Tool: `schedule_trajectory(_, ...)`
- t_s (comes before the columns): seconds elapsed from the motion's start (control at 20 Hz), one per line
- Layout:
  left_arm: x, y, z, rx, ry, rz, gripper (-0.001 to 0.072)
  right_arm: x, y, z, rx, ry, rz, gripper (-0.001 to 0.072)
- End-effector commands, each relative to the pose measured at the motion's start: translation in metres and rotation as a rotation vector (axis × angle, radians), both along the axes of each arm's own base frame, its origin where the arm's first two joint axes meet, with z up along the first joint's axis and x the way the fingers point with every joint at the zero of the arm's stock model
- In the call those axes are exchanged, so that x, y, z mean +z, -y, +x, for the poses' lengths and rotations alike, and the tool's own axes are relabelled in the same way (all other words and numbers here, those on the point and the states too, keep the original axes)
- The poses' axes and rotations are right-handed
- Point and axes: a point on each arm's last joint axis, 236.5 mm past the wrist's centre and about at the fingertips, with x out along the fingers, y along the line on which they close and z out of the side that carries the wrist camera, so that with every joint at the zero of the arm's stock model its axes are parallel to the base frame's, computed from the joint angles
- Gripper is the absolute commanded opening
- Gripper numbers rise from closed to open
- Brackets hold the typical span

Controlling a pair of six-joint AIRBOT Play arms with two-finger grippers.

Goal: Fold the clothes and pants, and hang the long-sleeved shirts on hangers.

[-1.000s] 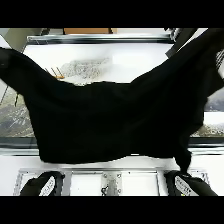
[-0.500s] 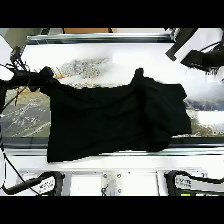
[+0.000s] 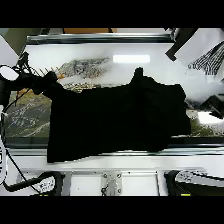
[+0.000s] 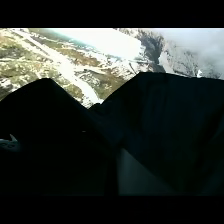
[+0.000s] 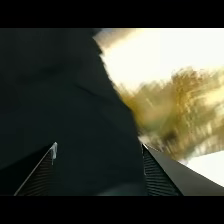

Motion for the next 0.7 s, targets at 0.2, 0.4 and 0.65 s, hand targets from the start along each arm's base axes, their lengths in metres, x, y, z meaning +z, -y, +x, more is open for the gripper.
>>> schedule_trajectory(0.2, -0.001, 0.001, 0.0, -0.006, -0.003, 0.002, 0.0012, -0.08, -0.023, -0.053, 0.017, -0.044, 0.221, 0.0586)
schedule_trajectory(0.4, -0.001, 0.0, 0.0, -0.005, -0.002, 0.002, 0.0012, -0.092, -0.048, -0.041, 0.072, -0.067, 0.27, 0.0586)
schedule_trajectory(0.65, -0.001, 0.0, 0.0, -0.005, -0.002, 0.002, 0.0012, -0.101, -0.079, -0.029, 0.166, -0.095, 0.276, 0.0579)
